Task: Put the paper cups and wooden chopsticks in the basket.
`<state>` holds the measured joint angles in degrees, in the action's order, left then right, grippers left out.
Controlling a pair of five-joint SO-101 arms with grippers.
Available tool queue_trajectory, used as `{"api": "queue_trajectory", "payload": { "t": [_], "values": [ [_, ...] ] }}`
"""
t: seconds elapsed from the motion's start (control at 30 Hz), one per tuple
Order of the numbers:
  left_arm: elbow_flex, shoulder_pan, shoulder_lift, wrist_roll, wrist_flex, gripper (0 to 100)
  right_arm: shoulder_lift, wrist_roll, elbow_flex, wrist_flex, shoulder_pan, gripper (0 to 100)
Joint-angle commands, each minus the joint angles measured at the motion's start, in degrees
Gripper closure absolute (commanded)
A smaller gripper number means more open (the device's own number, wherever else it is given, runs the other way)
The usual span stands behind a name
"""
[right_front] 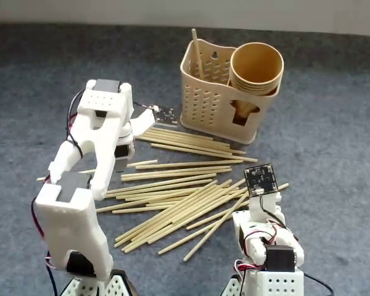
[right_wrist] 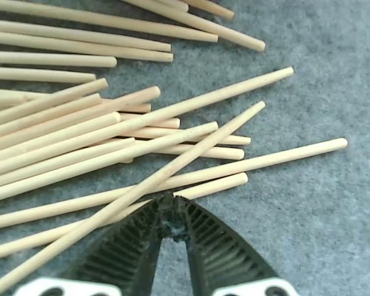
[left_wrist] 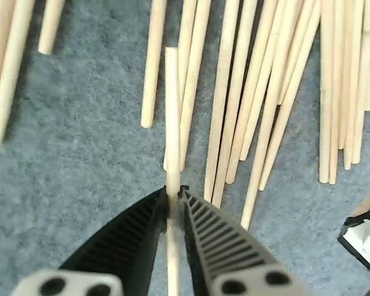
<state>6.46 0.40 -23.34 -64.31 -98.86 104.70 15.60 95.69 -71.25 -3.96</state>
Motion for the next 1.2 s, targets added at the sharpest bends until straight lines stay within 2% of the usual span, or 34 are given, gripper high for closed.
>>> {"api": "queue_trajectory", "payload": {
  "t": [0.0, 0.37, 0.6, 0.77, 0.9, 1.17],
  "values": [
    [-5.1, -0.6, 10.5, -0.5, -0.8, 99, 0.7, 0.5, 8.8, -0.4, 0.5, 99.2],
    [-11.6, -0.6, 27.9, 0.9, -0.8, 99, 0.7, 0.5, 8.8, -0.4, 0.5, 99.2],
    [-11.2, 1.0, 31.3, 14.9, -0.7, 99, 0.7, 0.5, 8.8, -0.4, 0.5, 99.2],
    [-11.1, 3.7, 34.3, 28.3, -0.7, 99, 0.7, 0.5, 8.8, -0.4, 0.5, 99.2],
    [-11.1, 6.2, 39.0, 34.8, -0.7, 99, 0.7, 0.5, 8.8, -0.4, 0.5, 99.2],
    [-11.6, 8.5, 48.0, 49.7, 10.5, 99, 0.7, 0.5, 8.8, -0.4, 0.5, 99.2]
  ]
}}
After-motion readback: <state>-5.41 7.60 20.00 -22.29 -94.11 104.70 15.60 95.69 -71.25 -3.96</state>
